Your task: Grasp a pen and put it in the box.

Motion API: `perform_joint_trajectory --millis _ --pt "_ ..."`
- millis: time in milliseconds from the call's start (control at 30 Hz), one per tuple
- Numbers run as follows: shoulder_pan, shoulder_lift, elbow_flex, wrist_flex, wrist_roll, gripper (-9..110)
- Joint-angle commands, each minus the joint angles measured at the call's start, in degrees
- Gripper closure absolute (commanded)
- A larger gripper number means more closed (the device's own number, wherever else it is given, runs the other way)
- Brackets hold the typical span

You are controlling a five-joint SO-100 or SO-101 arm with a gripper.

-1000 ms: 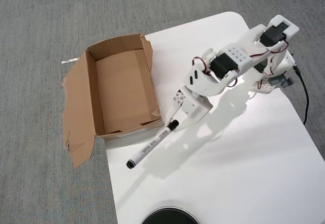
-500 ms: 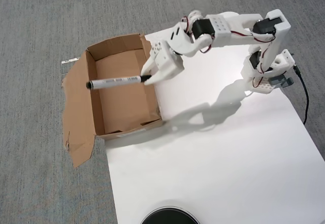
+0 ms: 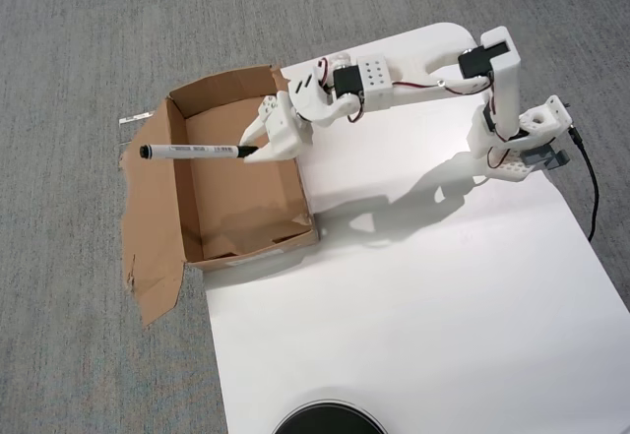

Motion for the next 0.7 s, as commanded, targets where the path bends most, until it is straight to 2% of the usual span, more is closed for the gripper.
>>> perform_joint_trajectory --millis 0,667 --pt "0.31 -1.76 -2.15 -2.64 0.04 101" --pt "0.22 -14.68 -1.27 -2.11 0.04 101"
